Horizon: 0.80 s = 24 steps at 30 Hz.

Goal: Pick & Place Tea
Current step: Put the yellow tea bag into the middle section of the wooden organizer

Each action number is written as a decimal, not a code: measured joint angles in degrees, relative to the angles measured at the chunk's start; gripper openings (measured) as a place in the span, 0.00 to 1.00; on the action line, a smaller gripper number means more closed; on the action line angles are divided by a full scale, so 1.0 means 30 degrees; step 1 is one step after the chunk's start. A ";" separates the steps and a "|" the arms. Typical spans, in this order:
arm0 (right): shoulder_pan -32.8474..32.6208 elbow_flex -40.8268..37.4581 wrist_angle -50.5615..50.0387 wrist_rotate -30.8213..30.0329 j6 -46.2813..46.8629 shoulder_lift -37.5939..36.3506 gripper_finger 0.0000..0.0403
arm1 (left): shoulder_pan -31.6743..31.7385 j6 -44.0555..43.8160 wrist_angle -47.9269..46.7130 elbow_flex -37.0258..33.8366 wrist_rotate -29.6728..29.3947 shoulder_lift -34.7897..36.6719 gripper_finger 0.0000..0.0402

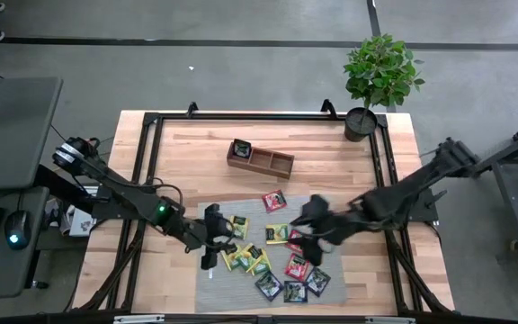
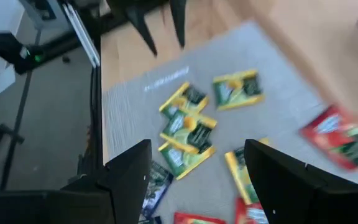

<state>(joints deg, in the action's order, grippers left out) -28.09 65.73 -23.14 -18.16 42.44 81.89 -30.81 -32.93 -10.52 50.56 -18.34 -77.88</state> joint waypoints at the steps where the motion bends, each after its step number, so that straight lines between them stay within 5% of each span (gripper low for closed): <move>1: 0.0249 0.0000 0.0408 0.0708 0.0114 0.0672 0.63 | 0.0024 -0.0863 0.0151 -0.0005 0.0164 -0.0088 0.38; 6: 0.1047 -0.0007 0.2111 0.3030 0.0583 0.3365 0.63 | -0.0007 -0.3609 0.1108 -0.0049 0.0443 -0.0738 0.38; 11: 0.1411 -0.0007 0.3087 0.3872 -0.0409 0.4523 0.63 | -0.0346 -0.2436 0.2694 -0.0049 0.0166 -0.1829 0.36; 20: 0.1886 -0.0007 0.2939 0.4253 -0.1982 0.4494 0.63 | -0.1663 -0.5237 0.2911 -0.0027 -0.0624 -0.4553 0.05; 24: 0.1966 -0.0007 0.2546 0.4478 -0.2017 0.4494 0.63 | -0.2034 -0.5852 0.4146 -0.0021 -0.1007 -0.5429 0.03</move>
<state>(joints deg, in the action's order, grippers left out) -22.19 65.71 -15.50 -4.73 36.39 95.37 -36.91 -50.49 1.92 50.50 -21.36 -94.17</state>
